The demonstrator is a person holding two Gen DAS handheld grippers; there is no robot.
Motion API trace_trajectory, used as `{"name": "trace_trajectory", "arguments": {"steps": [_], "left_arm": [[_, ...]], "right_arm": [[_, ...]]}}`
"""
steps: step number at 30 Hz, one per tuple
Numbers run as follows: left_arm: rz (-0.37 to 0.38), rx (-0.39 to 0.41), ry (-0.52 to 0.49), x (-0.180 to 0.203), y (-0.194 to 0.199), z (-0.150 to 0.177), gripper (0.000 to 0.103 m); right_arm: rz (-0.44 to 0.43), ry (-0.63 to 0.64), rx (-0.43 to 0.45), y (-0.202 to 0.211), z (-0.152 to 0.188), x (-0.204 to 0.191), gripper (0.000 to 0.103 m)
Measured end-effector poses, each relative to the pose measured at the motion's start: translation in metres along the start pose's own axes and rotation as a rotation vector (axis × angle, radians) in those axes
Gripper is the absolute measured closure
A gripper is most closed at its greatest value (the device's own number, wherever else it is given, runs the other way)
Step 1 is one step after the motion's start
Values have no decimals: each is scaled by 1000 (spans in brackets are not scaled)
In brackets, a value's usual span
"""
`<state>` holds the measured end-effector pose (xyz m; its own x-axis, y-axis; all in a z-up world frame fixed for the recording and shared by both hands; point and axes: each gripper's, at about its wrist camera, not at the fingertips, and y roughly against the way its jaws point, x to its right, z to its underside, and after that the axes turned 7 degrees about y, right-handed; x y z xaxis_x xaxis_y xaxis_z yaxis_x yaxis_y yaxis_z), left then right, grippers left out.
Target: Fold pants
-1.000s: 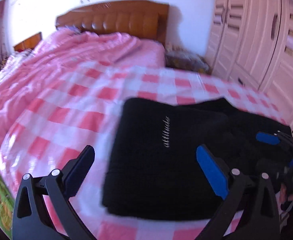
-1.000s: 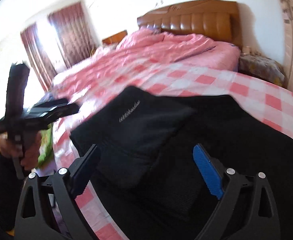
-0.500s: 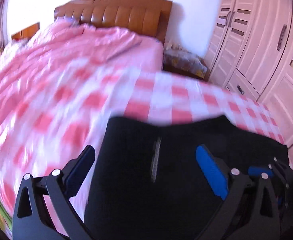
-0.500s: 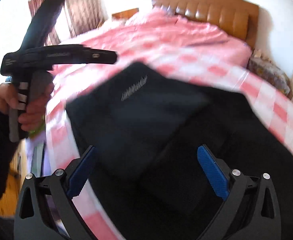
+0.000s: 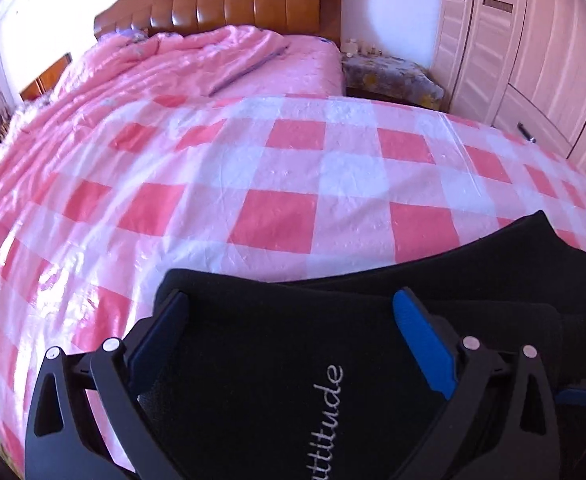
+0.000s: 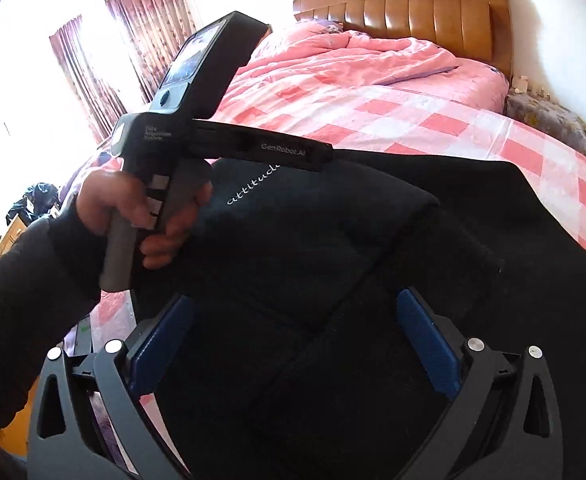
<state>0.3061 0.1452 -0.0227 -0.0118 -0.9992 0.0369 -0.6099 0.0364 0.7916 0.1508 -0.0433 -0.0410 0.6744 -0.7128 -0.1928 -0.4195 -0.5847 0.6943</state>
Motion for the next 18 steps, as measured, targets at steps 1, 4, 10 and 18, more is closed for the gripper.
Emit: {"name": "trace_trajectory", "arguments": {"steps": [1,4,10,18], "left_arm": [[-12,10,1,-1,2,0,1],[-93,116,64,-7,28,0,2],[14,238,95,1,116,43,1],[-99,131,-52,44,89,119,1]], "right_arm": [[-21,-14,4,1,-1,3,4],[5,-59,1,20,-2,6,6],[236,-84,121,110,28,17,4],[436,-209,-93,124,92,52,4]]}}
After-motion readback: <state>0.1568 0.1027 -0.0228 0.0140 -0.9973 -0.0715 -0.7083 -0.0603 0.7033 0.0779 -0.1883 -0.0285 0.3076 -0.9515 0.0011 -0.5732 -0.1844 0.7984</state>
